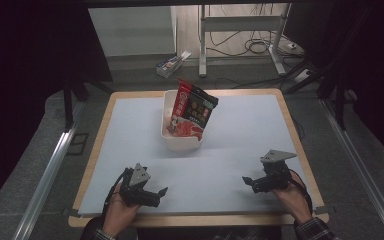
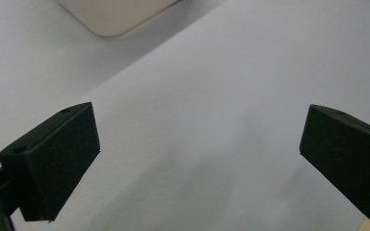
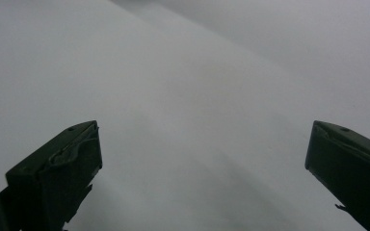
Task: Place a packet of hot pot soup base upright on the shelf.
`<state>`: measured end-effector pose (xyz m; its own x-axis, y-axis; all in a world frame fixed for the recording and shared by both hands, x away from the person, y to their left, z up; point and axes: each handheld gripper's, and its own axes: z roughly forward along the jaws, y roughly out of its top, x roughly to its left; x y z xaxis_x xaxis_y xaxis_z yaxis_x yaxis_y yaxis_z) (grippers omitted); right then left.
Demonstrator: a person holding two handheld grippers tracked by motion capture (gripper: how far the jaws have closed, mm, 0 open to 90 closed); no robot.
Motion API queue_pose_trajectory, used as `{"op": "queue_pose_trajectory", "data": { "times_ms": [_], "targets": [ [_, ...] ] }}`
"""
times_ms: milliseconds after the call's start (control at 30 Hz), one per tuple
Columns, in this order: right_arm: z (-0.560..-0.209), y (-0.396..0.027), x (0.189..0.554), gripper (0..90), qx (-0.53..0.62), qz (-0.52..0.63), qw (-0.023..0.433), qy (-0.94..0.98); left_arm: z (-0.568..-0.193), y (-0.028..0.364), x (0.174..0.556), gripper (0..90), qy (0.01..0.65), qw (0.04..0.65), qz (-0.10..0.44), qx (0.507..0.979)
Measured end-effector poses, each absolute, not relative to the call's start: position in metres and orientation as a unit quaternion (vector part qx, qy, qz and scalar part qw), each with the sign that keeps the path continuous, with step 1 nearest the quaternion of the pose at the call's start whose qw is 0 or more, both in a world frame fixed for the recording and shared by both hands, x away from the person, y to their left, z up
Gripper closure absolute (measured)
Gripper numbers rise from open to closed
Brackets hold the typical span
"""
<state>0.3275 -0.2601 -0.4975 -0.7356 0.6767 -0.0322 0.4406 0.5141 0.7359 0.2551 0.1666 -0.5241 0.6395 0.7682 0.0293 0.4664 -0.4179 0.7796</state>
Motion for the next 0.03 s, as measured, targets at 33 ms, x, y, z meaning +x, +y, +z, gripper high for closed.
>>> {"op": "queue_pose_trajectory", "data": {
  "times_ms": [33],
  "targets": [
    [-0.4973, -0.2599, 0.3273, 0.0, 0.322, 0.37, 0.162, 0.856, -0.5243, 0.1657, 0.2553, 0.1, 0.376, 0.386, 0.196, 0.82]
  ]
}}
